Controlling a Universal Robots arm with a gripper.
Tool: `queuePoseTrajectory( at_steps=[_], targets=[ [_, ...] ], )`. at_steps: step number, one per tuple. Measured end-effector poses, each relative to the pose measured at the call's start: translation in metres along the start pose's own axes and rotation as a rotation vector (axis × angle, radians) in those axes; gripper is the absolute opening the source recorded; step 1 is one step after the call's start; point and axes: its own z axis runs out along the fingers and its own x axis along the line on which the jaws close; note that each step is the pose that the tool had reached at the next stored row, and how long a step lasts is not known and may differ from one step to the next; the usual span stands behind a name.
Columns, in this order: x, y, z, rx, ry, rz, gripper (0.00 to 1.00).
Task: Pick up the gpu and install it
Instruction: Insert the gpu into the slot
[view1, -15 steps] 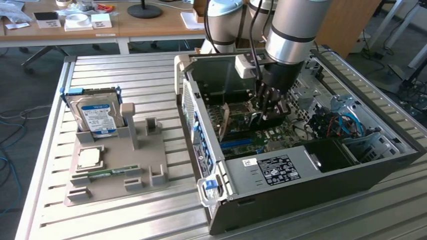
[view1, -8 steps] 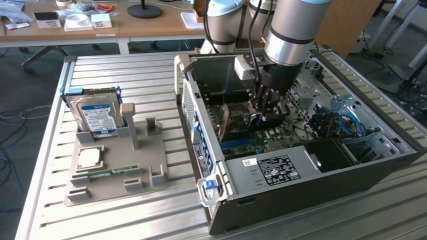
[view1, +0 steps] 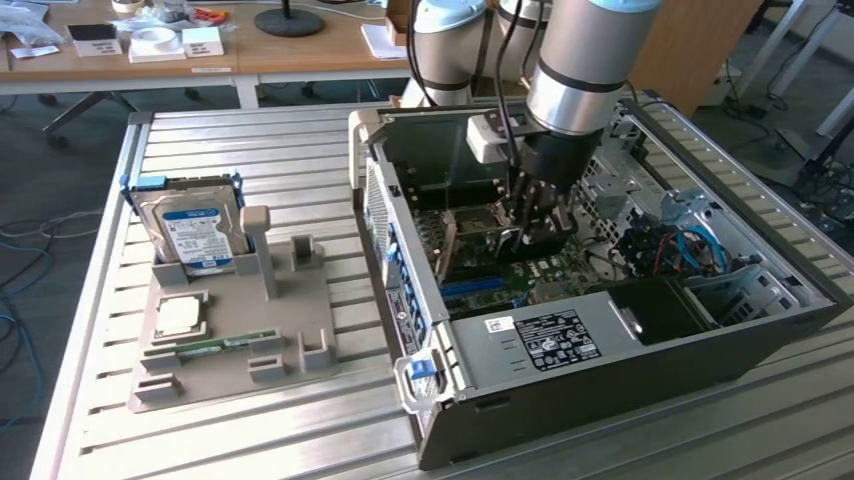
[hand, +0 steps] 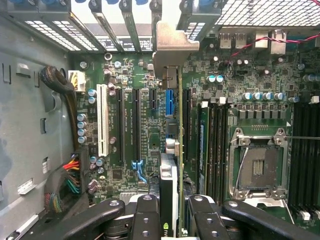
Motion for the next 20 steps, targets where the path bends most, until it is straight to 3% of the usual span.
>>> queuePoseTrajectory(
  at_steps=[20],
  targets=[
    [0.0002, 0.0039, 0.0032, 0.0007, -0.0002, 0.000, 0.27]
  ],
)
